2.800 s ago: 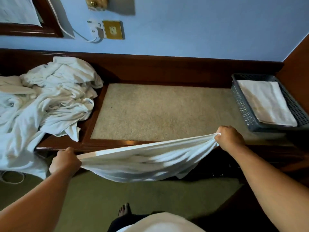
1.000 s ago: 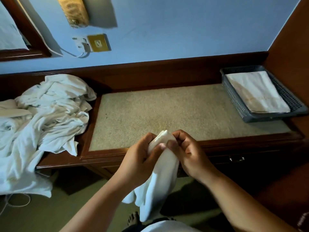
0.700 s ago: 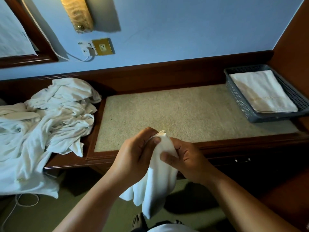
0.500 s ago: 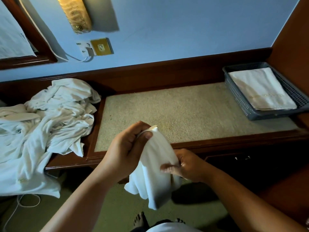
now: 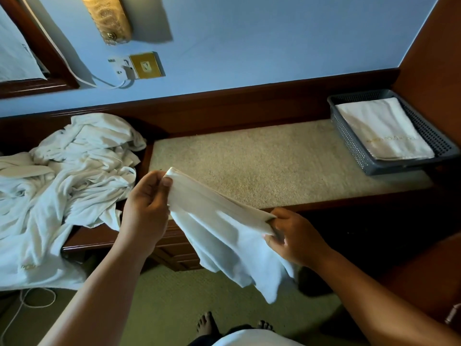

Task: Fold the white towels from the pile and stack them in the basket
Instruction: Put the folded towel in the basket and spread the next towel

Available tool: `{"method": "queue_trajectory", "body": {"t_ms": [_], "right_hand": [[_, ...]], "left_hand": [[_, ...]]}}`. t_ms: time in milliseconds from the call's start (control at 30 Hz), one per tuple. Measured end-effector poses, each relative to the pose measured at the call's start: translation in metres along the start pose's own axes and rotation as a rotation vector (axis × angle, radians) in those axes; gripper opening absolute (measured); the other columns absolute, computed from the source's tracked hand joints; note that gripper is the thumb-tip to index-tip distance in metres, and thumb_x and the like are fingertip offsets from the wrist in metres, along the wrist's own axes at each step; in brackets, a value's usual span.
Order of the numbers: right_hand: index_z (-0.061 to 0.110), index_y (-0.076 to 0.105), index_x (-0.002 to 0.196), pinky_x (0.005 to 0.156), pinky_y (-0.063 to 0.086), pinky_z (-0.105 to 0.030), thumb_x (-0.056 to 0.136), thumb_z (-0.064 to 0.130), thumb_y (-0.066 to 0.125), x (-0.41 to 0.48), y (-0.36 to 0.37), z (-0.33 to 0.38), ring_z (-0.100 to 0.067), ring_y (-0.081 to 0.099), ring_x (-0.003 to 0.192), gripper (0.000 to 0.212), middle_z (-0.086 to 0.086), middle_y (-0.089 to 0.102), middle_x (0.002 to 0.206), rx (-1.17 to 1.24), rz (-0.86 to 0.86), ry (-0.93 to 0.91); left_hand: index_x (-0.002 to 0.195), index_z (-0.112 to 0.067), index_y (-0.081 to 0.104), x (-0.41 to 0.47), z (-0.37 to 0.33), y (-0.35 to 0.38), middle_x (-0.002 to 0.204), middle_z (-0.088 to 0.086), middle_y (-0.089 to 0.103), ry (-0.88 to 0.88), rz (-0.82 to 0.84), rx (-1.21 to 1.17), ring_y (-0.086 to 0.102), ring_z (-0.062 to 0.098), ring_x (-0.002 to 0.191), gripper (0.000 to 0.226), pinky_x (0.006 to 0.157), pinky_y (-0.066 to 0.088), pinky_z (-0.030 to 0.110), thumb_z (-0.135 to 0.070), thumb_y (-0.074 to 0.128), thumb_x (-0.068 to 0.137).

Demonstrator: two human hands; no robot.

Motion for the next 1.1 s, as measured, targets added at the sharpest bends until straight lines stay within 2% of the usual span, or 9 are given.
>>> {"method": "queue_trajectory", "body": {"t_ms": [133, 333, 433, 500, 633, 733, 800, 933, 1100], "right_hand": [[0.008, 0.067, 0.082, 0.061, 0.051, -0.031, 0.076, 0.014, 0.071, -0.005, -0.005, 0.016, -0.015, 0.058, 0.068, 0.009, 0.001, 0.058, 0.086, 0.020, -0.155, -0.060], [0.009, 0.057, 0.074, 0.058, 0.050, -0.030, 0.082, 0.024, 0.076, -0.011, -0.010, 0.031, -0.014, 0.058, 0.066, 0.026, 0.003, 0.057, 0.086, 0.103, -0.291, -0.029], [0.012, 0.054, 0.071, 0.060, 0.050, -0.029, 0.086, 0.031, 0.074, -0.009, -0.002, 0.037, -0.013, 0.056, 0.068, 0.031, 0.004, 0.056, 0.086, 0.171, -0.247, -0.005], [0.012, 0.056, 0.070, 0.061, 0.048, -0.022, 0.089, 0.033, 0.072, -0.010, 0.012, 0.041, -0.010, 0.054, 0.066, 0.032, 0.003, 0.054, 0.091, 0.170, -0.149, -0.050], [0.013, 0.052, 0.058, 0.054, 0.042, -0.022, 0.088, 0.038, 0.065, -0.015, 0.046, 0.028, -0.018, 0.056, 0.058, 0.041, -0.002, 0.056, 0.091, 0.033, 0.005, -0.031], [0.011, 0.052, 0.051, 0.048, 0.040, -0.023, 0.084, 0.036, 0.060, -0.015, 0.048, 0.007, -0.025, 0.055, 0.052, 0.043, -0.003, 0.055, 0.078, -0.080, -0.051, 0.026], [0.009, 0.050, 0.052, 0.048, 0.039, -0.024, 0.081, 0.030, 0.060, -0.011, 0.041, -0.002, -0.028, 0.053, 0.050, 0.037, -0.004, 0.051, 0.072, -0.126, -0.112, 0.031], [0.009, 0.051, 0.060, 0.055, 0.043, -0.030, 0.076, 0.010, 0.075, -0.005, 0.032, -0.002, -0.028, 0.053, 0.061, 0.029, -0.008, 0.051, 0.071, -0.174, -0.174, -0.029], [0.008, 0.058, 0.054, 0.053, 0.043, -0.030, 0.081, 0.029, 0.059, 0.000, 0.042, -0.014, -0.030, 0.053, 0.059, 0.034, -0.007, 0.051, 0.069, -0.270, -0.121, 0.054]], "left_hand": [[0.088, -0.019, 0.062, -0.001, 0.002, 0.005, 0.071, -0.010, 0.055, -0.101, -0.012, -0.117, 0.053, 0.008, 0.064, 0.025, 0.057, 0.051, 0.035, -0.019, 0.046, 0.107], [0.086, -0.016, 0.060, 0.006, -0.001, 0.015, 0.091, 0.005, 0.053, -0.205, -0.097, -0.331, 0.059, 0.013, 0.086, 0.024, 0.074, 0.062, 0.039, -0.018, 0.048, 0.106], [0.087, -0.016, 0.061, 0.008, -0.013, 0.023, 0.092, 0.007, 0.055, -0.161, -0.093, -0.389, 0.060, 0.014, 0.086, 0.024, 0.080, 0.061, 0.041, -0.017, 0.048, 0.107], [0.087, -0.015, 0.059, 0.008, -0.027, 0.036, 0.085, 0.006, 0.058, -0.097, -0.032, -0.422, 0.061, 0.013, 0.081, 0.024, 0.079, 0.061, 0.039, -0.013, 0.046, 0.107], [0.087, -0.016, 0.058, 0.004, -0.049, 0.058, 0.076, -0.002, 0.059, 0.037, 0.087, -0.402, 0.061, 0.010, 0.074, 0.029, 0.075, 0.058, 0.033, -0.005, 0.040, 0.107], [0.081, -0.027, 0.063, 0.013, -0.046, 0.052, 0.077, -0.007, 0.060, 0.059, 0.057, -0.390, 0.061, 0.008, 0.078, 0.040, 0.077, 0.055, 0.032, -0.006, 0.041, 0.107], [0.081, -0.027, 0.064, 0.018, -0.040, 0.047, 0.079, -0.007, 0.060, 0.047, 0.034, -0.394, 0.060, 0.008, 0.080, 0.040, 0.079, 0.055, 0.033, -0.005, 0.042, 0.107], [0.081, -0.032, 0.066, 0.024, -0.032, 0.037, 0.086, -0.003, 0.060, 0.049, 0.026, -0.401, 0.061, 0.010, 0.085, 0.039, 0.081, 0.055, 0.033, -0.011, 0.043, 0.106], [0.080, -0.033, 0.066, 0.032, -0.027, 0.025, 0.087, -0.002, 0.058, 0.046, -0.036, -0.416, 0.060, 0.008, 0.085, 0.033, 0.080, 0.055, 0.033, -0.018, 0.047, 0.102]]}}
Point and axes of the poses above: each hand's wrist, its own x-axis towards the middle knuckle, its own y-axis out of the palm, z = x × y, the point moved 7 cm from there along x, towards the middle knuckle
